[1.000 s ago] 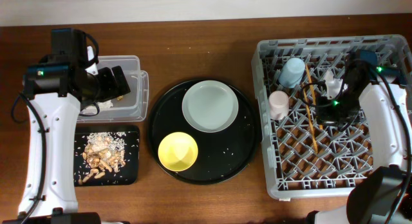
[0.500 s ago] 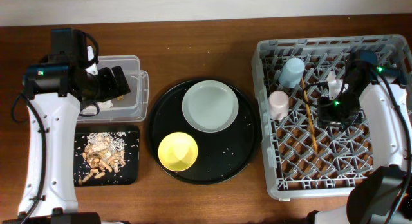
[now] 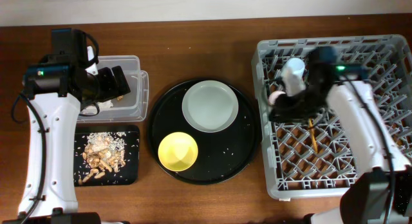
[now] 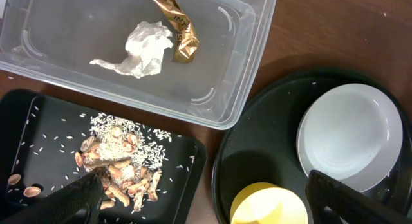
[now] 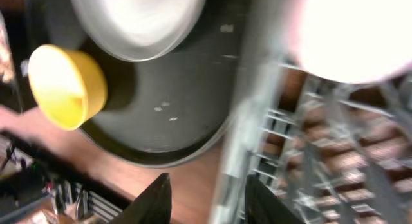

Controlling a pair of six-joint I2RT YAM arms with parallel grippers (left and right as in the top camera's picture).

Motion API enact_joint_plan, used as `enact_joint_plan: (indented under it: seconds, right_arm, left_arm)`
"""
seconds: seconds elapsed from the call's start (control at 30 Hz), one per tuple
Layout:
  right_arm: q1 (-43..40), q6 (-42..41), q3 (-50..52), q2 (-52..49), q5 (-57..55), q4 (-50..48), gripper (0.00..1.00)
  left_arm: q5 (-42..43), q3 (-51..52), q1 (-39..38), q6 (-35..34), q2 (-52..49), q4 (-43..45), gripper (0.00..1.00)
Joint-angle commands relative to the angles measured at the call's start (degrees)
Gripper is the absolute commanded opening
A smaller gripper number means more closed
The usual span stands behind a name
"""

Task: Sort waste into correct bins and load items into the dishwasher rack
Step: 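Move the right gripper to the yellow bowl on the tray, then grasp the yellow bowl rim with the right gripper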

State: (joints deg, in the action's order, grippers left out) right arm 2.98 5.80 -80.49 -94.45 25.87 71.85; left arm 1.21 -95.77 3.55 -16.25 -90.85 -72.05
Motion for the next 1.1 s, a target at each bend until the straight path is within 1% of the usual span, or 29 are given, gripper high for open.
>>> enact_joint_plan:
  seconds: [0.0, 0.1, 0.13, 0.17, 0.23, 0.27, 0.3, 0.33, 0.37, 0.5, 0.57, 0.63, 0.67, 0.7, 0.77, 0.83, 0.93, 1.07]
  right_arm:
    - [8.22, -7.91, 0.46, -0.17, 1.99, -2.47, 0.4]
    - [16.37, -11.15, 0.46, -0.17, 1.9, -5.73, 0.43]
    - [19.08, -13.09, 0.46, -0.22, 1.64, -7.15, 0.47]
    - [21.79, -15.5, 0.46, -0.22, 1.01, -8.68, 0.53]
    - [25.88, -19.04, 0.46, -0.22, 0.28, -11.41, 0.63]
    - [27.78, -21.33, 0.46, -0.22, 0.28, -12.85, 0.72]
    - [29.9, -24.33, 0.46, -0.24, 0.28, -14.12, 0.91]
    - [32.13, -27.3, 0.46, -0.46, 0.31, -15.5, 0.98]
    - [34.34, -28.76, 0.46, -0.61, 0.28, -16.74, 0.98]
    - [40.92, -28.7, 0.46, -2.1, -0.26, -21.18, 0.98]
    - [44.17, -28.74, 0.46, -3.54, -3.8, -22.84, 0.8]
    - [47.82, -28.61, 0.46, -5.66, -9.22, -24.41, 0.65]
    - [49.72, -28.61, 0.46, -7.04, -12.11, -25.9, 0.56]
    - [50.9, -28.61, 0.46, -8.07, -14.32, -27.17, 0.51]
    - [53.11, -28.61, 0.46, -10.03, -18.69, -29.49, 0.46]
    - [55.49, -28.59, 0.46, -12.66, -23.5, -32.13, 0.43]
    - [57.81, -28.59, 0.46, -16.24, -27.74, -35.06, 0.43]
    - [58.45, -28.59, 0.46, -18.88, -30.23, -36.3, 0.42]
  left_arm:
    - [-0.61, 0.04, -0.11, 0.02, 0.48, -0.04, 1.0]
    - [-0.61, 0.04, -0.11, 0.02, 0.48, -0.04, 1.0]
    - [-0.61, 0.04, -0.11, 0.02, 0.5, -0.04, 1.0]
    - [-0.61, 0.04, -0.11, 0.02, 0.48, -0.04, 1.0]
    - [-0.61, 0.04, -0.11, 0.02, 0.48, -0.04, 1.0]
    - [-0.61, 0.04, -0.13, 0.02, 0.48, -0.04, 1.0]
    - [-0.61, 0.04, -0.11, 0.02, 0.48, -0.04, 1.0]
    - [-0.61, 0.04, -0.11, 0.02, 0.5, -0.04, 1.0]
    - [-0.61, 0.04, -0.11, 0.02, 0.48, -0.04, 1.0]
    - [-0.61, 0.04, -0.11, 0.02, 0.48, -0.04, 1.0]
    - [-0.61, 0.04, -0.11, 0.02, 0.5, -0.04, 1.0]
    - [-0.61, 0.04, -0.11, 0.02, 0.48, -0.04, 1.0]
    - [-0.61, 0.04, -0.11, 0.02, 0.48, -0.04, 1.0]
    - [-0.61, 0.04, -0.11, 0.02, 0.48, -0.04, 1.0]
    - [-0.61, 0.04, -0.11, 0.02, 0.48, -0.04, 1.0]
    - [-0.59, 0.04, -0.11, 0.02, 0.48, -0.04, 1.0]
    - [-0.61, 0.04, -0.11, 0.02, 0.48, -0.04, 1.0]
    - [-0.61, 0.04, -0.11, 0.02, 0.48, -0.04, 1.0]
